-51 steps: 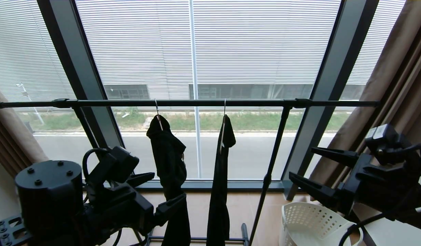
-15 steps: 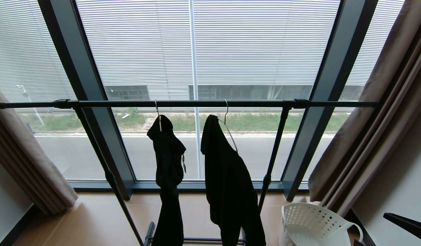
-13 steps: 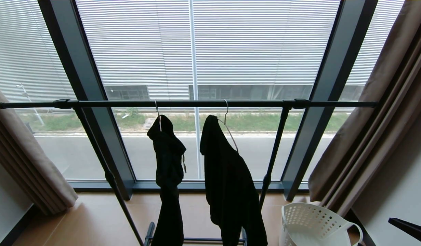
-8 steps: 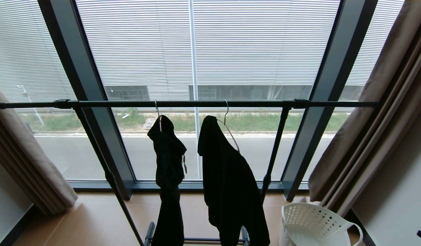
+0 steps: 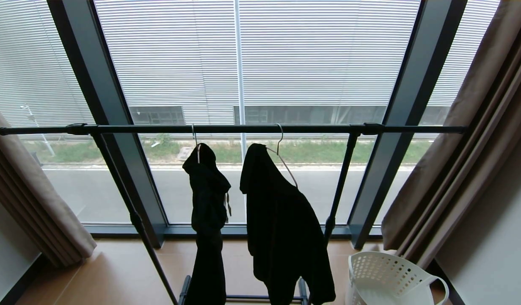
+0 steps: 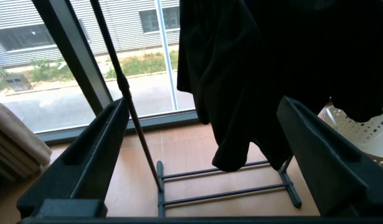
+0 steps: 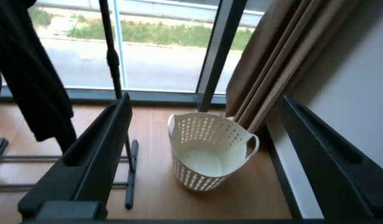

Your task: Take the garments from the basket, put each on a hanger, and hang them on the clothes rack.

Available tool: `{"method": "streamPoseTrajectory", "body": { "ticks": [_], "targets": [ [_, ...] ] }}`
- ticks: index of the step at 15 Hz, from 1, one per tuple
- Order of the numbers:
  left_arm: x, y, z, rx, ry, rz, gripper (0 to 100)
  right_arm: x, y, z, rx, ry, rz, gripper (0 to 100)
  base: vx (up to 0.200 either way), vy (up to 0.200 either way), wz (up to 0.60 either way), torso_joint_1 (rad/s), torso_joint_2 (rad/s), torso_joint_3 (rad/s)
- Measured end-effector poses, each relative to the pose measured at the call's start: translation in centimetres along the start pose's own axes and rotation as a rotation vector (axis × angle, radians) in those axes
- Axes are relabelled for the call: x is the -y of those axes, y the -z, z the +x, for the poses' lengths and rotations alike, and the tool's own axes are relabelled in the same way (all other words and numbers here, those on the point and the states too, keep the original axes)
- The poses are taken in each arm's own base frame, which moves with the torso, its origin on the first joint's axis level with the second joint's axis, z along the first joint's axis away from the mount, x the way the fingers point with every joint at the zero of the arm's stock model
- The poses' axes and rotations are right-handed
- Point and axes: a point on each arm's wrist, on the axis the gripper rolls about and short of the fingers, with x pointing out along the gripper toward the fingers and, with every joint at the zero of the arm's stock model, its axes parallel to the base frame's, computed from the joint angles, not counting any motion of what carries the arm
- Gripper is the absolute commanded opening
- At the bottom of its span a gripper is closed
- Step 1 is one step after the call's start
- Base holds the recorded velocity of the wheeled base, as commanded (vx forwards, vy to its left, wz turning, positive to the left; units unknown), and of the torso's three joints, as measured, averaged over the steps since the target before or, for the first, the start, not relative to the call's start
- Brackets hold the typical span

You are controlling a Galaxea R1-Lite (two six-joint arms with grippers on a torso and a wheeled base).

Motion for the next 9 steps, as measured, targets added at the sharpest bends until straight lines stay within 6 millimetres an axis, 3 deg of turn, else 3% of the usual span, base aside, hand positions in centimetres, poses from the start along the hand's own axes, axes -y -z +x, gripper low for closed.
{"method": "streamPoseTrajectory", "body": {
  "ticks": [3,6,9],
  "targets": [
    [0.01,0.03,-0.04,0.007,-0.003,0.002,100,-0.17,0.26,-0.67,0.084,-0.092,0.092,100,0.0,0.0,0.0,0.0,0.0,0.0],
    [0.01,0.05,-0.04,0.009,-0.005,-0.001,100,-0.41,0.53,-0.88,0.099,-0.199,0.039,100,0.0,0.0,0.0,0.0,0.0,0.0],
    [0.0,0.05,-0.05,0.011,-0.009,-0.005,100,-0.21,0.51,-0.89,0.105,-0.112,0.061,100,0.0,0.0,0.0,0.0,0.0,0.0]
  ]
}}
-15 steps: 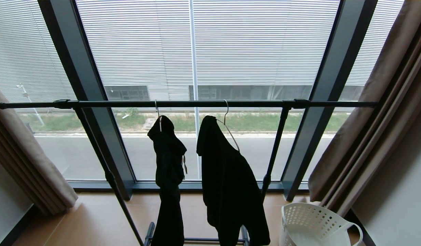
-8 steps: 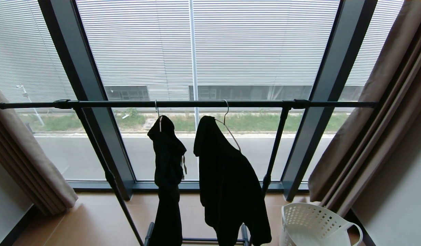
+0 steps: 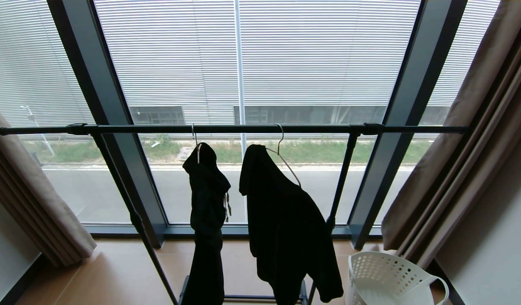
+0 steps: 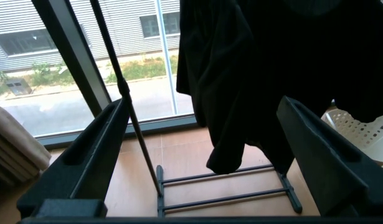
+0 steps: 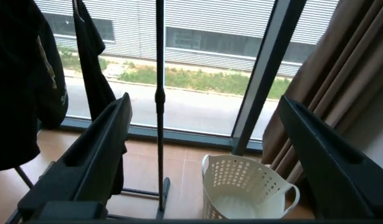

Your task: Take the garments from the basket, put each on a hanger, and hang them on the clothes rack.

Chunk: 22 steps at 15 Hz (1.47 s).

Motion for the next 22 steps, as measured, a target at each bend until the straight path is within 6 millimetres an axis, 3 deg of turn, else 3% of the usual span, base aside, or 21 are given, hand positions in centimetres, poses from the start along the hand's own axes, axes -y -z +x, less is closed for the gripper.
{"method": "streamPoseTrajectory", "body": {
  "ticks": [6,22],
  "targets": [
    [0.0,0.0,0.0,0.001,-0.001,-0.001,100,0.24,-0.1,-0.02,0.014,0.106,0.05,100,0.0,0.0,0.0,0.0,0.0,0.0],
    [0.0,-0.01,0.01,0.0,-0.001,-0.001,100,0.22,-0.07,-0.03,0.014,0.097,0.068,100,0.0,0.0,0.0,0.0,0.0,0.0]
  ]
}}
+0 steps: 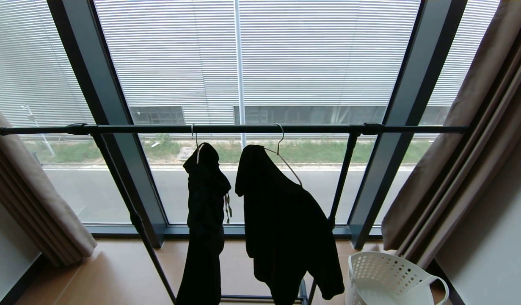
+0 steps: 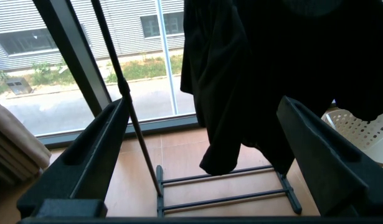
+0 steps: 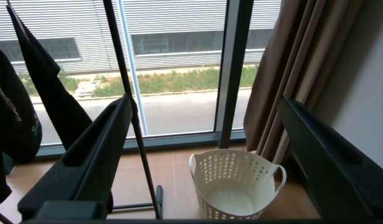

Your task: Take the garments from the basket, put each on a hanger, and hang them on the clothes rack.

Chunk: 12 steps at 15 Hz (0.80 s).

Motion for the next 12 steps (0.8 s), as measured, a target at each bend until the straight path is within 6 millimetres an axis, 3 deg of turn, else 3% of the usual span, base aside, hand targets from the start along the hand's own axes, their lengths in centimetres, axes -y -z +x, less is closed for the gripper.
{"method": "streamPoseTrajectory", "body": {
  "ticks": [12],
  "targets": [
    [0.0,0.0,0.01,-0.001,0.0,0.0,100,0.0,0.0,0.0,0.0,-0.001,-0.006,100,0.0,0.0,0.0,0.0,0.0,0.0]
  ]
}}
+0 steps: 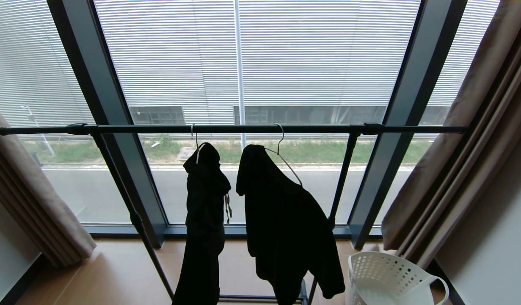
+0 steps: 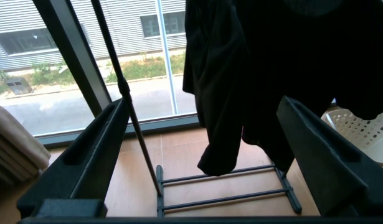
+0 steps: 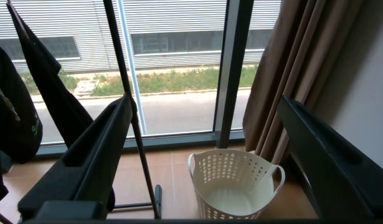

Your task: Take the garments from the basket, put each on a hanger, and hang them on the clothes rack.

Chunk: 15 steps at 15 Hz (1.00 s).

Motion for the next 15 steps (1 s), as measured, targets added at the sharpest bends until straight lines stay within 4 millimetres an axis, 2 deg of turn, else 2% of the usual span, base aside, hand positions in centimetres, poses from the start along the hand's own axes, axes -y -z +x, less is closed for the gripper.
{"method": "streamPoseTrajectory", "body": {
  "ticks": [15],
  "targets": [
    [0.0,0.0,0.01,-0.001,0.001,0.0,100,0.0,0.0,0.0,0.0,-0.001,0.001,100,0.0,0.0,0.0,0.0,0.0,0.0]
  ]
}}
